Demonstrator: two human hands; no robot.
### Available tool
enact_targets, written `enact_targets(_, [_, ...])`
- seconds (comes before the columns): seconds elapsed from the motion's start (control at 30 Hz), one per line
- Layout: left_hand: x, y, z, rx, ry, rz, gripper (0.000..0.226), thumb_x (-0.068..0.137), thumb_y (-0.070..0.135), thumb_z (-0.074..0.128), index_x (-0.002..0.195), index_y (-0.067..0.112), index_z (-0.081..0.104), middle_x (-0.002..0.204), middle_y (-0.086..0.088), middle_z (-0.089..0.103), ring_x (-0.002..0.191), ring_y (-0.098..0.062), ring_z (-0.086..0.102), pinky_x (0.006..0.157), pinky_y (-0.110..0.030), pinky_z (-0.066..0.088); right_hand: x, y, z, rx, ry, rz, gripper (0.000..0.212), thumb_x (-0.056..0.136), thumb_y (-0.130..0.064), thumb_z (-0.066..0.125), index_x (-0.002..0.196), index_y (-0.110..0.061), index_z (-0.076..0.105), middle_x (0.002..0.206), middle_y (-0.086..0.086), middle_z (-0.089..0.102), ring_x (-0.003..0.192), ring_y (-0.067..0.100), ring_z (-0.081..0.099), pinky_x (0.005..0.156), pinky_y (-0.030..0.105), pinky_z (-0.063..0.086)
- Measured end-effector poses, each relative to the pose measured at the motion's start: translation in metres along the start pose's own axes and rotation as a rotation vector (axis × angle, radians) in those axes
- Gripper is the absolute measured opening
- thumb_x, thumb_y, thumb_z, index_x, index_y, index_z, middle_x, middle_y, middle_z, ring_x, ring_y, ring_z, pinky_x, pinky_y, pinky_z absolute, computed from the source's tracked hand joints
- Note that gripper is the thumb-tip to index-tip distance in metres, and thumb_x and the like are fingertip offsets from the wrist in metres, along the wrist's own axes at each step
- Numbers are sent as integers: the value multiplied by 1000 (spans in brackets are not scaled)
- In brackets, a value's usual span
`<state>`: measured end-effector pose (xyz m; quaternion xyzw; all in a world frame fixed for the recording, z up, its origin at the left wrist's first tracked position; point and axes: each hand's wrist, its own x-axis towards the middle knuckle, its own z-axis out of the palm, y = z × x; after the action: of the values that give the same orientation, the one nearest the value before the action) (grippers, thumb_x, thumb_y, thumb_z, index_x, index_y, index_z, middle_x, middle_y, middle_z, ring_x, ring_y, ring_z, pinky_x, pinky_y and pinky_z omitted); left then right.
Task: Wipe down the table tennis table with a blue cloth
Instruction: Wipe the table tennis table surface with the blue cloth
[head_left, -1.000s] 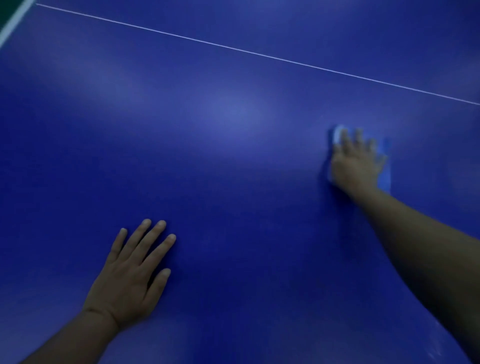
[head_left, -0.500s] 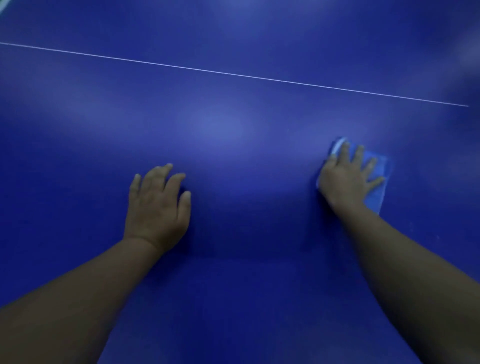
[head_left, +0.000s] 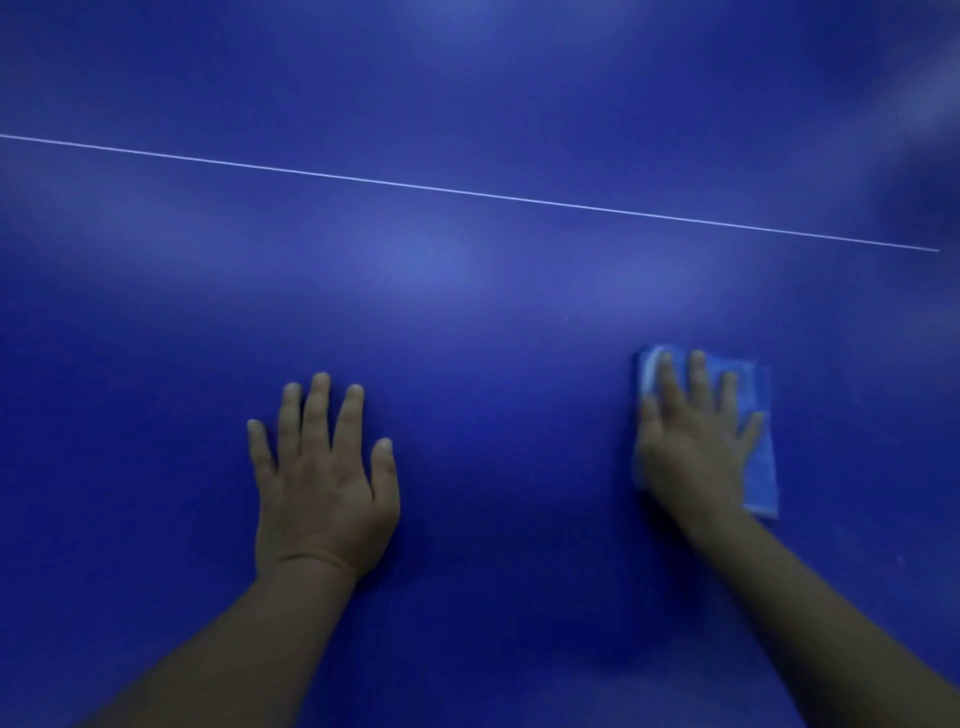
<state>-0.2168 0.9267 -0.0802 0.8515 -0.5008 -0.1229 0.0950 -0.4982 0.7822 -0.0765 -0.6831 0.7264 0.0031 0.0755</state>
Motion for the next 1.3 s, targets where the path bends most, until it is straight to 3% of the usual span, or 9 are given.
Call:
enact_targets(0.13, [1,2,-2,-9,-1,-5,71,93,52,15,154,20,30,165,-5,16,153,-21,0,122,-51,-6,-42,-103,24,-15,42,-511,58,97,-50,29,151,-33,39,163,-1,29,151,35,19,117,65,8])
enact_targets(0.27, [2,3,-1,11,15,-3,71,92,51,18,153,18,35,164,-7,21,153,-24,5,122,-52,-3,-11,-164,29,-4,-5,-764,58,99,-49,19,154,-36,29,165,-3,22,152,34,12,118,64,0])
enact_targets(0.37, [2,2,0,10,15,-2,71,93,51,18,153,18,34,164,-7,20,153,-23,2,122,-50,-6,57,-109,16,-182,-12,-574,59,99,-42,19,158,-34,18,167,2,12,152,39,10,113,72,10])
enact_targets(0.53, [1,3,-1,10,7,-3,70,93,49,20,152,16,35,163,-9,21,152,-25,4,122,-52,-5,126,9,-28,154,17,307,54,105,-45,20,158,-37,15,168,-4,6,153,32,2,117,68,3])
enact_targets(0.6, [1,4,-2,11,3,-4,70,92,49,20,152,15,36,163,-10,21,152,-26,4,122,-53,-4,109,-14,-17,34,21,178,54,105,-44,22,158,-36,15,168,-3,7,153,33,4,117,68,3])
enact_targets(0.77, [1,5,-2,15,4,-4,70,92,48,21,152,15,36,163,-10,21,152,-26,4,121,-54,-3,59,-60,4,-117,-96,-696,58,100,-50,21,156,-36,25,166,-3,19,152,33,14,117,64,8])
enact_targets(0.83, [0,5,-2,10,10,-4,70,92,48,22,151,14,37,163,-11,22,152,-27,5,121,-55,-2,91,-33,-3,-190,-20,-550,56,102,-42,24,157,-33,23,167,1,15,152,37,13,115,68,11])
enact_targets(0.97, [0,4,0,17,12,-2,69,93,47,22,151,13,38,162,-11,23,152,-28,7,121,-57,0,129,11,-21,89,4,168,55,104,-47,23,158,-38,17,168,-6,7,154,30,2,118,65,0])
enact_targets(1.3, [2,4,2,41,56,17,67,91,44,30,146,9,45,158,-16,32,149,-34,19,119,-60,6,44,-185,28,9,12,-502,55,102,-47,26,156,-38,20,167,-4,13,154,32,1,117,64,-6])
